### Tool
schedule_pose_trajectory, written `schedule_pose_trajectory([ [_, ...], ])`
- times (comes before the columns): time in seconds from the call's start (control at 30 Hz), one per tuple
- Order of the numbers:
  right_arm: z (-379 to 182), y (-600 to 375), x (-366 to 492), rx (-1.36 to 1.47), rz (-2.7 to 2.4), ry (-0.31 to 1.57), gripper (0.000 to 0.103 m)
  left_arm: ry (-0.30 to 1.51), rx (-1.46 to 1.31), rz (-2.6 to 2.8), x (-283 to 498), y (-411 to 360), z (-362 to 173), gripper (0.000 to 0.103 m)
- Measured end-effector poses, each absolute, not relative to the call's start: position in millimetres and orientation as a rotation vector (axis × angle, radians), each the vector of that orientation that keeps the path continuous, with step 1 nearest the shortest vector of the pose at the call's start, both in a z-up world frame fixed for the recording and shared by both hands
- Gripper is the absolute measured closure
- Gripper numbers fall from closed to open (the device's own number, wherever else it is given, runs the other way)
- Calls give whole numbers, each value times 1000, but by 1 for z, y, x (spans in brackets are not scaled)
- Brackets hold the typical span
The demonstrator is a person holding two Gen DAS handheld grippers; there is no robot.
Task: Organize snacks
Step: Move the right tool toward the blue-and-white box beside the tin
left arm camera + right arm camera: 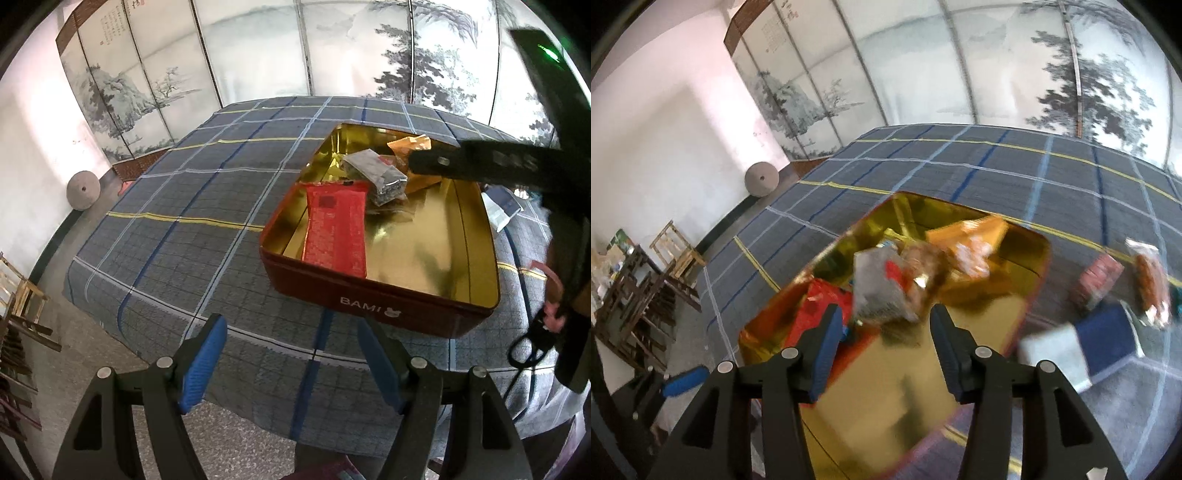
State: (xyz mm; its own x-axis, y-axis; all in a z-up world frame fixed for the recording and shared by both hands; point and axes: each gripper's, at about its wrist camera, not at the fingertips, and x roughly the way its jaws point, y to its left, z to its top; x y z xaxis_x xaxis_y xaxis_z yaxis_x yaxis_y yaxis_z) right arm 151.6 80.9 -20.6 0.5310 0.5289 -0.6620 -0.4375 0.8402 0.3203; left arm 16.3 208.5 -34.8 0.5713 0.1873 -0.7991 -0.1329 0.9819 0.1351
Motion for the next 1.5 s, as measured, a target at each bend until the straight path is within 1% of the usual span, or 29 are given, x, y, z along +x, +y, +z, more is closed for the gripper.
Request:
schedule_pose_trajectory([
  [0.17,-28,36,130,148,505,822,53,932,73,184,15,204,-30,28],
  [0.27,-38,1,119,190,443,837,53,927,73,164,15,199,-28,28],
  [0.37,-47,-29,118,253,379,861,51,936,66,128,15,191,-27,28],
  [0.47,-52,-39,123,294,364,889,51,942,67,96,15,181,-27,28],
  [0.63,-46,-19,134,115,393,861,52,937,93,82,13,173,-25,28],
  [0.7,-47,-16,144,29,384,882,52,937,96,83,13,174,-24,28],
  [0.8,-42,-22,153,9,380,863,50,930,89,91,15,178,-23,28],
  [0.93,-31,-19,167,-107,527,850,50,948,83,84,19,179,-26,28],
  [1.03,-26,-15,187,-130,688,925,50,954,88,84,20,177,-29,28],
  [1.1,-24,-5,196,-227,727,944,49,963,89,84,21,175,-30,28],
  [1.2,-36,8,212,-328,795,1022,49,976,97,86,25,172,-32,28],
  [1.33,-49,13,232,-395,820,1063,49,985,112,91,29,169,-31,28],
  [1.37,-55,14,241,-386,842,1090,48,986,112,90,30,167,-30,28],
  [1.47,-68,12,261,-330,883,1162,34,998,129,93,34,161,-29,28],
  [1.5,-68,9,266,-305,894,1166,33,1002,138,90,36,159,-29,28],
])
